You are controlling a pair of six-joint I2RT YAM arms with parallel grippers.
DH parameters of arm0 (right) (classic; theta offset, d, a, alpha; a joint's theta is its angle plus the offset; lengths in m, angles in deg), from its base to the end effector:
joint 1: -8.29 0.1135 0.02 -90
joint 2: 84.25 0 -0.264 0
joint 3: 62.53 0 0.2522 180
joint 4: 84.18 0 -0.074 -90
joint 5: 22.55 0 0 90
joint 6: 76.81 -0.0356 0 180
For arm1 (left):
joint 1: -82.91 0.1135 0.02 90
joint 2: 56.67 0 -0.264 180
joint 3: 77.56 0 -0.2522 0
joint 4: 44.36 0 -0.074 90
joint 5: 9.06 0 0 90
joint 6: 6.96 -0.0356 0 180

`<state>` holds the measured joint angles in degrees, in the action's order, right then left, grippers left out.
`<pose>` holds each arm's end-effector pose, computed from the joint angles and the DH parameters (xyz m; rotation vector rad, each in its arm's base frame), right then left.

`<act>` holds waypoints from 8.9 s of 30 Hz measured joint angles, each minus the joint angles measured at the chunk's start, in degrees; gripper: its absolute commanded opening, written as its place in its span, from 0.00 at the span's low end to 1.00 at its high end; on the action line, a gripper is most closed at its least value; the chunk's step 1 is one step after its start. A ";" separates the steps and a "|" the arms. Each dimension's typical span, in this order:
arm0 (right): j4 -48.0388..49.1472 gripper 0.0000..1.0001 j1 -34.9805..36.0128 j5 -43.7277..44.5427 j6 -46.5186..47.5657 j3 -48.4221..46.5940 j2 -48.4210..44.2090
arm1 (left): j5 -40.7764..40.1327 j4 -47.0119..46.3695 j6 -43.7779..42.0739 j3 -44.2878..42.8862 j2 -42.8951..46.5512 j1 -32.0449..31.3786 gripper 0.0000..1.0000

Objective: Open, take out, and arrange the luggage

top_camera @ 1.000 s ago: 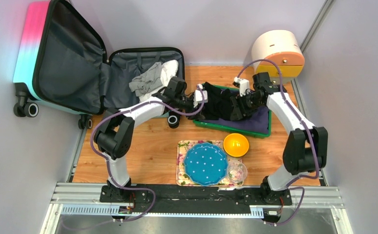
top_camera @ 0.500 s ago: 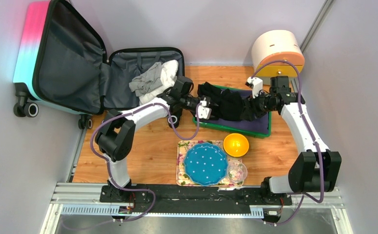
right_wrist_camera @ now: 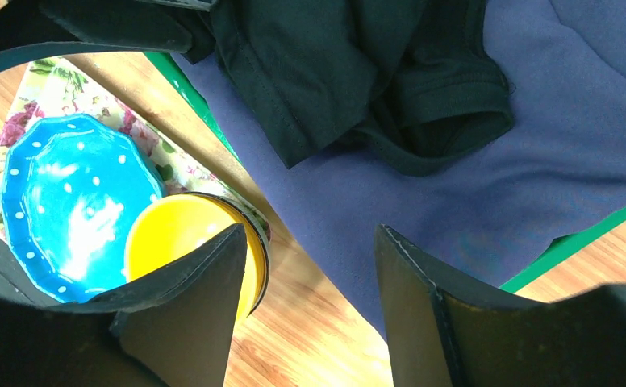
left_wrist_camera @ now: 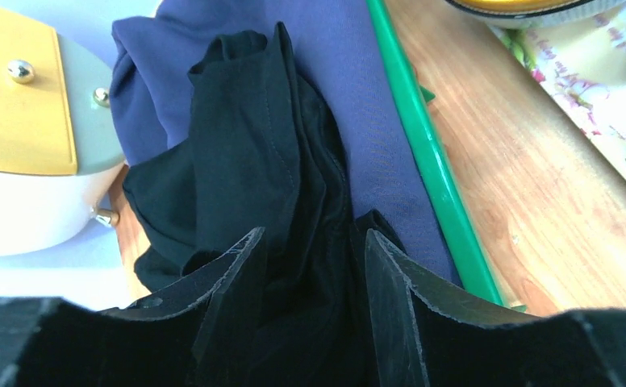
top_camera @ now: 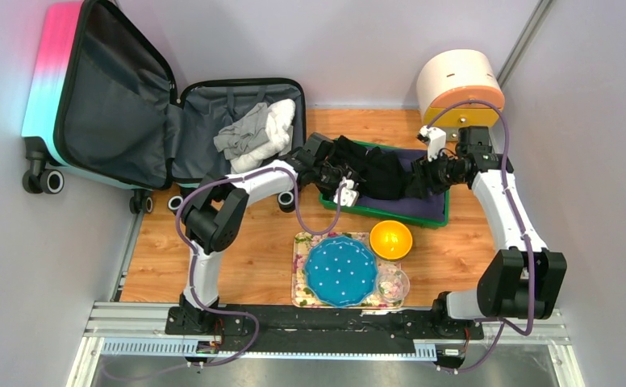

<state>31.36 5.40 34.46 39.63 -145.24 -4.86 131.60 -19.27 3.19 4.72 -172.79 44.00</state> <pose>0.2739 0.0056 0.2966 -0.6866 2.3738 0.5453 0.3294 -0.3013 0.2045 1.9605 0.6797 -0.5961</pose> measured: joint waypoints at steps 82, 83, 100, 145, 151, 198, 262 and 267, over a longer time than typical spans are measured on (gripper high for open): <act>16.06 0.00 0.98 -11.06 -30.05 -12.63 31.63 | -24.48 -5.33 75.65 -0.46 11.61 13.27 0.45; 15.85 0.00 0.74 -11.58 -30.14 -12.66 31.61 | -24.48 -5.03 75.67 -0.33 11.85 13.46 0.45; -6.58 0.00 -13.03 -10.16 -19.26 -17.16 24.26 | -17.31 -5.29 75.32 3.67 13.94 14.62 0.32; -9.64 0.20 -12.66 -4.57 -14.91 -17.38 25.09 | -24.63 -28.33 90.79 -8.83 -4.57 14.60 0.00; -11.52 0.46 -12.59 -4.52 -12.98 -18.73 25.09 | -27.34 -30.03 97.26 -12.61 -10.10 14.14 0.00; -11.04 0.57 15.69 -4.17 -2.54 -20.26 28.15 | -14.80 -7.98 83.95 0.81 14.36 36.11 0.62; -12.31 0.64 10.82 -1.01 -6.54 -31.47 24.98 | -10.16 -0.02 87.03 -16.59 4.79 36.94 0.00; -8.66 0.70 7.17 -3.45 -7.17 -29.94 21.86 | -1.01 0.07 87.45 -20.76 5.92 33.42 0.00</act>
<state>22.71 12.57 31.00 32.46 -175.18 17.00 130.59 -19.20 90.64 -16.04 -166.87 77.42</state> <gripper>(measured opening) 0.666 0.229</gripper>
